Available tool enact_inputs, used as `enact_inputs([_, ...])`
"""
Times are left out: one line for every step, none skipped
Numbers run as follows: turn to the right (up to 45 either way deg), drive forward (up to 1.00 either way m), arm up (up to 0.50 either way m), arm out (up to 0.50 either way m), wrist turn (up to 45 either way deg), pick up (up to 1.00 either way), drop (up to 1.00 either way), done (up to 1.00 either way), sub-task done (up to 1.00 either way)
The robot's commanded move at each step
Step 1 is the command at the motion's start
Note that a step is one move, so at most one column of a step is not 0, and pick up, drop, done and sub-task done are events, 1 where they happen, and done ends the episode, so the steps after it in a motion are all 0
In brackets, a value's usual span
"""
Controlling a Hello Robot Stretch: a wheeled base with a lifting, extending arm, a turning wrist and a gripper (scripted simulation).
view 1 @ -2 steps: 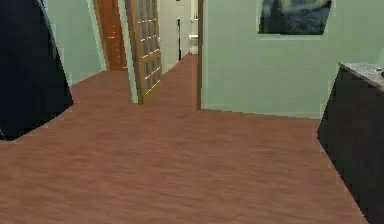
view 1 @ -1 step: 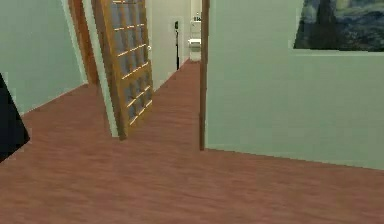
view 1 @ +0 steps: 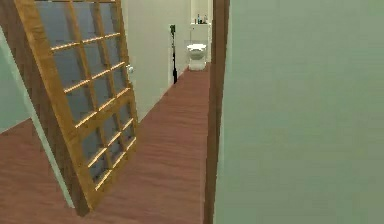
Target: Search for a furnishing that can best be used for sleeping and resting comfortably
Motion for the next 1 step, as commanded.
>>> enact_inputs([-3.0,0.00,0.00,0.00,0.0,0.00,0.00,0.00,0.00])
